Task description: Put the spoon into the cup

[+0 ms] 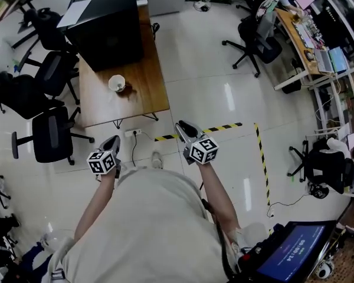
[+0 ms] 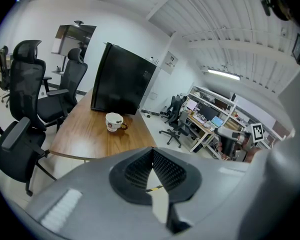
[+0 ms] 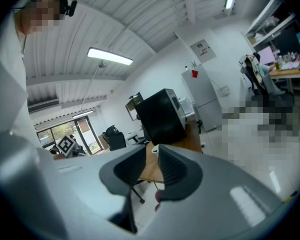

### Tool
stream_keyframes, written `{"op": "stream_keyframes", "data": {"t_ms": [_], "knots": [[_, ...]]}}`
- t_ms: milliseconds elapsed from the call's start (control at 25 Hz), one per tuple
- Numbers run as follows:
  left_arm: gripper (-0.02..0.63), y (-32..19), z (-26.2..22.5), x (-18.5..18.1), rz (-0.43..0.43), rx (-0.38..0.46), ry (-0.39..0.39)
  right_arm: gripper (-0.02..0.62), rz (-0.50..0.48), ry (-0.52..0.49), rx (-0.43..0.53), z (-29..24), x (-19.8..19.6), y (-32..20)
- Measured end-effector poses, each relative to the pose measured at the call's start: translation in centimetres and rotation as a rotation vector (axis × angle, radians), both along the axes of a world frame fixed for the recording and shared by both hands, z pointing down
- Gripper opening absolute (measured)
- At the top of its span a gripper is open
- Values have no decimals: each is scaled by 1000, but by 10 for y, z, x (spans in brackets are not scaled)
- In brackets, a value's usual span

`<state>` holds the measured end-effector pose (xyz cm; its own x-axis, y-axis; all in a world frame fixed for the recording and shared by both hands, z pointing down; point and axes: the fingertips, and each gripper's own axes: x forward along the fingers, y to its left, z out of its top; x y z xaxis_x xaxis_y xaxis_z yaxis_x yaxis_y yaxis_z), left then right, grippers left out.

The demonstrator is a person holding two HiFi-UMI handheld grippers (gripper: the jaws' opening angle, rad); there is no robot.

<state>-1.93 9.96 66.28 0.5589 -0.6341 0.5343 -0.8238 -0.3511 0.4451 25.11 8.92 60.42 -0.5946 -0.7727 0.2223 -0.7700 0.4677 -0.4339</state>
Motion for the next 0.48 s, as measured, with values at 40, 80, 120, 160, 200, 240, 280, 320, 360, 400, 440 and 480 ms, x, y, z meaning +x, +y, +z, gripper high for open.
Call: {"op": "stream_keyframes", "data": {"t_ms": [40, 80, 120, 160, 200, 240, 280, 320, 360, 400, 440, 480], "knots": [[0, 1, 1, 1, 1, -3, 1, 69, 0, -2, 1, 0, 1, 0], [0, 2, 1, 1, 1, -6, 1, 69, 0, -3, 1, -1, 2, -1], [0, 3, 1, 2, 0, -10, 1, 69, -1, -4, 2, -1, 2, -1], [0, 4, 1, 2, -3, -15, 0, 68, -4, -6, 1, -1, 3, -2], [0, 5, 2, 1, -5, -20, -3, 69, -7, -7, 1, 0, 3, -3], [0, 5, 2, 1, -8, -25, -6, 67, -10, -9, -1, 0, 3, -3], [0, 5, 3, 0, -11, -29, -9, 68, -12, -9, -2, 1, 2, -4], [0, 5, 4, -2, -13, -33, -9, 68, -13, -10, -3, 2, 1, -4], [0, 4, 4, -3, -14, -36, -9, 69, -13, -10, -5, 3, 0, -4], [0, 3, 4, -4, -15, -39, -8, 67, -12, -11, -7, 4, 0, -5], [0, 3, 4, -5, -15, -44, -7, 69, -10, -13, -9, 4, -1, -5], [0, 2, 5, -6, -15, -48, -6, 69, -9, -14, -10, 5, -2, -6]]}}
